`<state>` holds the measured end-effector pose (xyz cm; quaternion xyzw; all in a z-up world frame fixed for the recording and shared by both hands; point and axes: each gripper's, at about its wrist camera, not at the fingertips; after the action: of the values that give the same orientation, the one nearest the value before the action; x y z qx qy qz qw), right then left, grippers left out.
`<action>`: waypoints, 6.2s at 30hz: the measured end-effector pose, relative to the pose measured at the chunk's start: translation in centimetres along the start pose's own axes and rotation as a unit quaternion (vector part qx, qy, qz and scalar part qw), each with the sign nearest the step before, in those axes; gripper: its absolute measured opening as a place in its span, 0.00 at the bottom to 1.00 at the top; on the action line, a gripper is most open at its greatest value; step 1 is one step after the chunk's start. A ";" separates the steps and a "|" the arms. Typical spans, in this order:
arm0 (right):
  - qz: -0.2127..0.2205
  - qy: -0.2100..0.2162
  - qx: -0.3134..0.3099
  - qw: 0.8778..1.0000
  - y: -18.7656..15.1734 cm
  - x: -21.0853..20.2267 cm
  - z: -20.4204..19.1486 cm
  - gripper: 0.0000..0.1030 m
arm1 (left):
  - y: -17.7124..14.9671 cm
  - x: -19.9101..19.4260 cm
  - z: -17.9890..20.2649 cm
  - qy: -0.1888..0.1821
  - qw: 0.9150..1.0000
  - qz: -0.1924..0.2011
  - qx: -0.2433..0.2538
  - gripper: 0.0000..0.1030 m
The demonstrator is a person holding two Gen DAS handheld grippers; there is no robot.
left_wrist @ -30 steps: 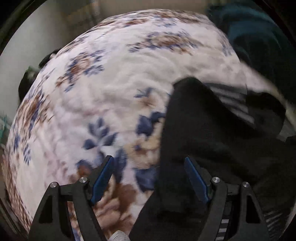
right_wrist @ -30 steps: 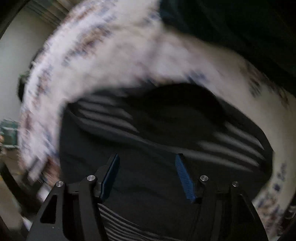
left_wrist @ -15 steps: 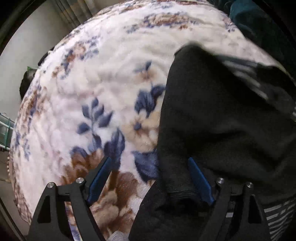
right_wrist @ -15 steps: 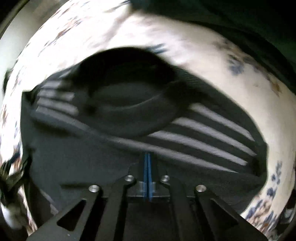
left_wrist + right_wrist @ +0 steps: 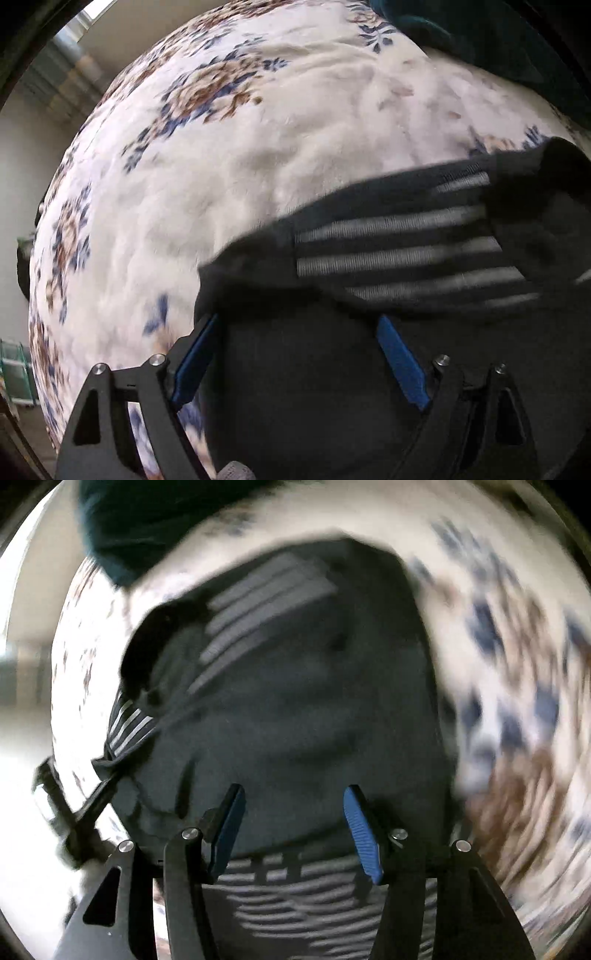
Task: Fold small clothes
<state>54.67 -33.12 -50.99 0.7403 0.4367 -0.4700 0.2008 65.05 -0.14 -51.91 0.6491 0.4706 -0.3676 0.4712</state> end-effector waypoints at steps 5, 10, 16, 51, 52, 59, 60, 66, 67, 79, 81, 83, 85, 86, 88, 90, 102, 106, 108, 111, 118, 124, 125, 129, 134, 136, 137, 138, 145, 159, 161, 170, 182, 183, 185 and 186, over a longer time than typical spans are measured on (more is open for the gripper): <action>0.004 0.019 0.071 0.997 -1.4 2.3 2.9 0.57 | 0.9 0.5 -0.5 -0.001 1.000 -0.001 -0.015 0.84; 0.050 0.014 0.091 0.994 -1.5 2.6 3.9 0.06 | 0.9 0.3 -0.1 0.001 1.000 0.007 -0.008 0.84; 0.055 -0.020 0.064 0.996 -3.5 0.7 4.0 0.06 | 1.1 0.2 -0.7 -0.004 1.000 0.005 -0.022 0.85; 0.040 -0.090 -0.088 0.991 -2.1 -11.0 9.0 0.68 | -20.6 -19.2 11.3 -0.094 0.994 0.016 0.043 0.87; 0.042 -0.094 -0.082 0.991 -3.2 -12.1 9.8 0.68 | -22.1 -20.2 13.1 -0.105 0.993 0.011 0.060 0.87; 0.049 -0.091 -0.066 0.992 -7.6 -20.0 14.3 0.89 | -31.6 -26.2 27.0 -0.176 0.970 -0.018 0.165 0.87; 0.047 -0.092 -0.076 0.992 -7.4 -20.7 14.6 0.90 | -32.8 -26.3 29.2 -0.168 0.969 -0.023 0.181 0.87; 0.036 -0.096 -0.131 0.986 -2.7 -21.4 15.6 0.90 | -38.2 -24.8 40.3 -0.080 0.969 -0.067 0.222 0.87; 0.033 -0.101 -0.143 0.984 -1.8 -21.4 15.7 0.90 | -38.6 -24.3 41.2 -0.081 0.964 -0.093 0.235 0.87; -0.015 -0.049 -0.211 0.976 4.5 -14.8 14.9 0.90 | -36.7 -24.6 36.6 -0.087 0.989 -0.040 0.113 0.05; -0.027 -0.022 -0.211 0.977 6.0 -12.1 13.8 0.90 | -36.2 -24.7 35.1 -0.090 0.990 -0.041 0.105 0.05; -0.041 0.008 -0.215 0.976 7.5 -9.3 12.3 0.90 | -35.9 -25.0 34.0 -0.088 0.991 -0.039 0.091 0.05; -0.051 0.032 -0.221 0.973 9.0 -6.5 10.5 0.90 | -36.1 -25.6 32.7 -0.083 0.993 -0.031 0.079 0.05; -0.055 0.043 -0.217 0.974 10.0 -4.8 9.6 0.90 | -36.0 -25.9 32.3 -0.083 0.993 -0.030 0.075 0.05; -0.064 0.055 -0.206 0.975 11.4 -2.7 8.5 0.90 | -35.7 -26.6 31.8 -0.079 0.994 -0.022 0.066 0.05; -0.072 0.062 -0.193 0.977 12.7 -0.7 7.4 0.90 | -35.8 -27.2 31.3 -0.080 0.995 -0.023 0.058 0.05; -0.133 0.113 -0.192 0.966 11.8 1.8 5.1 0.19 | -34.0 -29.0 28.0 -0.075 0.997 -0.010 0.035 0.05; -0.114 0.121 -0.193 0.967 11.1 -0.4 2.8 0.17 | -33.7 -29.6 24.9 -0.062 0.998 -0.002 0.010 0.05; -0.103 0.122 -0.206 0.965 10.5 -2.0 0.4 0.16 | -33.9 -29.5 22.6 -0.060 0.998 -0.007 -0.021 0.05; -0.092 0.111 -0.222 0.964 9.2 -3.6 -4.2 0.16 | -34.3 -29.2 18.8 -0.062 0.995 -0.012 -0.074 0.05; -0.097 0.011 -0.293 0.951 3.9 -0.6 -18.1 0.16 | -35.7 -26.9 9.5 -0.101 0.970 -0.030 -0.219 0.05; -0.115 -0.060 -0.336 0.933 -3.3 9.3 -28.7 0.15 | -38.4 -22.5 2.1 -0.134 0.942 -0.044 -0.305 0.05; -0.119 -0.073 -0.341 0.930 -4.5 11.1 -30.1 0.15 | -39.0 -21.6 1.0 -0.138 0.938 -0.049 -0.315 0.05; -0.129 -0.142 -0.370 0.909 -8.8 18.1 -33.9 0.15 | -41.8 -17.1 -2.9 -0.174 0.915 -0.081 -0.355 0.05; -0.135 -0.162 -0.317 0.925 -10.3 21.1 -34.9 0.45 | -45.8 -15.3 -7.6 -0.202 0.872 -0.121 -0.429 0.10; -0.170 -0.103 -0.321 0.926 -10.8 20.6 -35.6 0.73 | -47.5 -15.3 -9.0 -0.178 0.869 -0.138 -0.440 0.10; -0.177 -0.088 -0.334 0.922 -11.1 20.1 -36.0 0.73 | -48.3 -15.4 -9.6 -0.173 0.865 -0.144 -0.448 0.10; -0.178 -0.073 -0.353 0.916 -11.6 19.2 -36.4 0.73 | -49.1 -15.6 -10.3 -0.165 0.860 -0.149 -0.459 0.10; -0.189 -0.045 -0.408 0.892 -16.2 12.5 -33.0 0.73 | -47.3 -18.1 -11.0 -0.195 0.853 -0.106 -0.473 0.39; -0.326 0.012 -0.294 0.899 -27.5 20.2 -26.0 0.74 | -42.4 -16.1 -7.0 -0.198 0.892 -0.107 -0.392 0.43; -0.345 0.052 -0.295 0.889 -28.2 19.5 -27.2 0.74 | -42.2 -15.6 -6.6 -0.186 0.898 -0.112 -0.382 0.43; -0.238 -0.022 -0.355 0.904 -21.6 11.6 -23.6 0.74 | -45.0 -13.2 -10.0 -0.137 0.894 -0.145 -0.402 0.46; -0.182 -0.108 -0.267 0.940 -18.3 8.3 -9.0 0.74 | -38.2 -17.0 -8.3 -0.155 0.940 -0.103 -0.287 0.44; -0.171 -0.113 -0.262 0.943 -18.2 8.1 -8.0 0.74 | -36.4 -16.8 -7.8 -0.156 0.946 -0.091 -0.270 0.44; -0.162 -0.117 -0.242 0.950 -17.8 8.3 -6.2 0.74 | -32.9 -16.1 -7.0 -0.174 0.951 -0.062 -0.247 0.44; -0.164 -0.108 -0.226 0.954 -17.7 8.6 -5.5 0.74 | -30.9 -15.4 -6.2 -0.188 0.954 -0.048 -0.227 0.44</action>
<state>44.30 -15.74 -53.84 0.5385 0.6225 -0.4629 0.3291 31.32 5.18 -44.21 0.4208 0.4750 -0.3885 0.6681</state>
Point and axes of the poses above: each gripper's, at about its wrist camera, not at the fingertips, and x roughly the way its jaws point, z to its right, y to its top, and after that the axes turned 2 degrees about y, right-handed
